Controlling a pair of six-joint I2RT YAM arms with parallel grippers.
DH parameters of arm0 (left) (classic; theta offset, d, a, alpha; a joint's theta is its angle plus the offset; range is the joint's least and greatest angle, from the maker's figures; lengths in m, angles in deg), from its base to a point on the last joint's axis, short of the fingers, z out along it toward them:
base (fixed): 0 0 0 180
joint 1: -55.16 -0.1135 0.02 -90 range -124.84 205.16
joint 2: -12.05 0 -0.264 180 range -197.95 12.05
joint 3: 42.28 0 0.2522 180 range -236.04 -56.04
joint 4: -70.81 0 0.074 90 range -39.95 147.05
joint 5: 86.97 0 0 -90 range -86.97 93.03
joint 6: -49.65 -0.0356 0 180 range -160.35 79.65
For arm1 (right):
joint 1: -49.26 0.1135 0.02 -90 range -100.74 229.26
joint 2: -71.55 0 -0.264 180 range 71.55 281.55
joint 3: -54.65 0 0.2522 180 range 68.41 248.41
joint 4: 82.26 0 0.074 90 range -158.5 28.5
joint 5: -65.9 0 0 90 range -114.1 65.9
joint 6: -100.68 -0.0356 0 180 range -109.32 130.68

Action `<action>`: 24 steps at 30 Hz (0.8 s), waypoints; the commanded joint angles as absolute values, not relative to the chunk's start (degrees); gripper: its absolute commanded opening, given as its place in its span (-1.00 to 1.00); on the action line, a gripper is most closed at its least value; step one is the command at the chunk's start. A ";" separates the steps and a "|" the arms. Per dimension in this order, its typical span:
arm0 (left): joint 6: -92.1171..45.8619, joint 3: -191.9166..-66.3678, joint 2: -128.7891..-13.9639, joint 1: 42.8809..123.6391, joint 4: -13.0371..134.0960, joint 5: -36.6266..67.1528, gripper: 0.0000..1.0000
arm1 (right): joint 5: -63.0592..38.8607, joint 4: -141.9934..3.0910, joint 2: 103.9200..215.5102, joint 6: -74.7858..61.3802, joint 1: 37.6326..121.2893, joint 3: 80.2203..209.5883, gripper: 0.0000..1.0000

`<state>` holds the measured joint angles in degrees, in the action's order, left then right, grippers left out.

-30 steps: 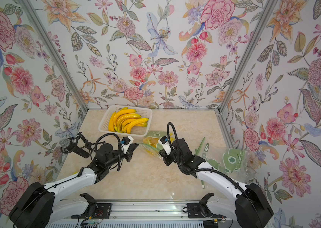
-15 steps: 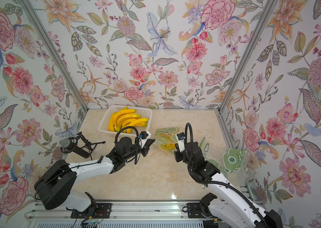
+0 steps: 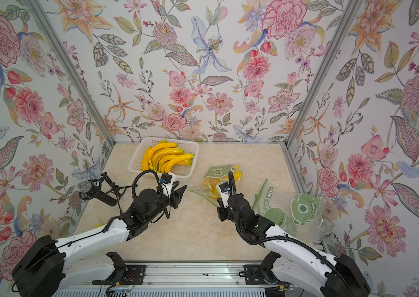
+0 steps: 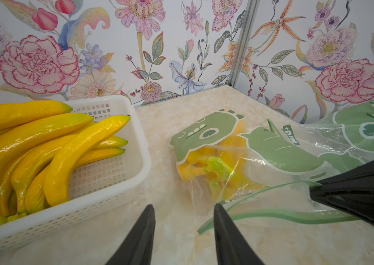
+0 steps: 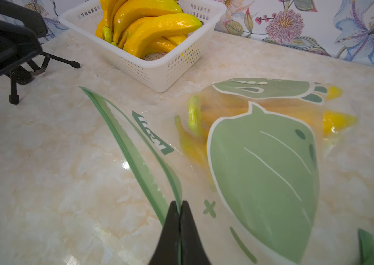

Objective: Open the zip-top bag and take out the banana
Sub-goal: Open the zipper of the food storage bag at the center of the board.

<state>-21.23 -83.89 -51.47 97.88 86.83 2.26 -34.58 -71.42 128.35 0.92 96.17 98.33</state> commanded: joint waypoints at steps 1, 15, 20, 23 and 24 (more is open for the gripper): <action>-14.25 -80.48 -45.66 98.74 84.56 1.24 -0.06 | -35.79 -77.89 130.41 -1.02 98.65 98.30 -1.00; -8.84 -81.76 -62.75 112.53 104.23 0.90 -0.32 | -39.72 -82.29 136.94 -4.68 106.21 100.41 -1.00; -8.45 -85.33 -69.78 112.39 105.86 0.42 -0.36 | -40.62 -82.67 136.02 -5.46 106.60 99.77 -1.00; -8.02 -86.34 -72.30 112.25 106.18 -0.06 -0.30 | -40.58 -83.47 136.15 -6.02 106.81 99.15 -1.00; -7.69 -86.39 -72.89 112.15 106.24 -0.27 -0.27 | -40.54 -83.86 136.16 -6.25 106.82 98.89 -1.00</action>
